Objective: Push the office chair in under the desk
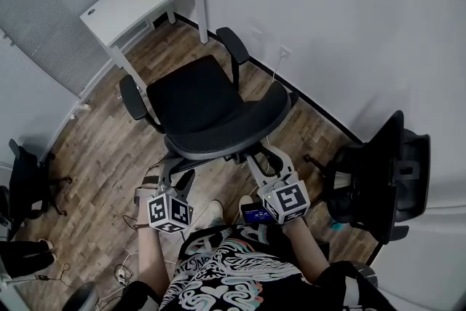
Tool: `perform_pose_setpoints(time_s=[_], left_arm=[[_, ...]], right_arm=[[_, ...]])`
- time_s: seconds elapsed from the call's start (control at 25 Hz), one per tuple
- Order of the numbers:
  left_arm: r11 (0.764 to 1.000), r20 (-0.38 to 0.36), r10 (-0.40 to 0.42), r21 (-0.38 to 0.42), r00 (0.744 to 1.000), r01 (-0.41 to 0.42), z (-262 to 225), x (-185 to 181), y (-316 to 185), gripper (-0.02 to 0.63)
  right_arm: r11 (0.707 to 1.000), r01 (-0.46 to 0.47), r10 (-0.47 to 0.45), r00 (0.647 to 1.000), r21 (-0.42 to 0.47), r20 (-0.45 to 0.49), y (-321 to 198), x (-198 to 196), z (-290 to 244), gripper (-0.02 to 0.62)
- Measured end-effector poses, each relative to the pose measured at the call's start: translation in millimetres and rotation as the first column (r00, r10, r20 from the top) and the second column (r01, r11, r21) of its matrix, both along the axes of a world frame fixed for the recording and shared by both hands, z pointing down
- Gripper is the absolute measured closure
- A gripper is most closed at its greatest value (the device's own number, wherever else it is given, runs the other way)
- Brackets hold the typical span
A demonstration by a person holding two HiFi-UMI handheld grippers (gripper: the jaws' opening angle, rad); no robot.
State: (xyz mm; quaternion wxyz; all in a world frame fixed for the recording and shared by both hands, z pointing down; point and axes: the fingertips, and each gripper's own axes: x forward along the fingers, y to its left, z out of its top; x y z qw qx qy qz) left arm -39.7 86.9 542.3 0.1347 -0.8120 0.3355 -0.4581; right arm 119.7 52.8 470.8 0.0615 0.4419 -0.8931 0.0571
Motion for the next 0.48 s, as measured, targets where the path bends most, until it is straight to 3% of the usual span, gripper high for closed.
perform_pose_setpoints(time_s=[0.16, 0.48], left_arm=[[0.999, 0.022, 0.024, -0.039, 0.999, -0.023, 5.1, 2.9, -0.9, 0.434], [0.990, 0.082, 0.066, -0.127, 0.994, -0.056, 20.3, 3.2, -5.5, 0.434]], right_arm=[[1.000, 0.006, -0.006, 1.000, 0.008, 0.003, -2.5, -1.4, -1.6, 0.491], [1.000, 0.020, -0.020, 1.000, 0.001, -0.007, -14.1, -7.5, 1.3, 0.492]])
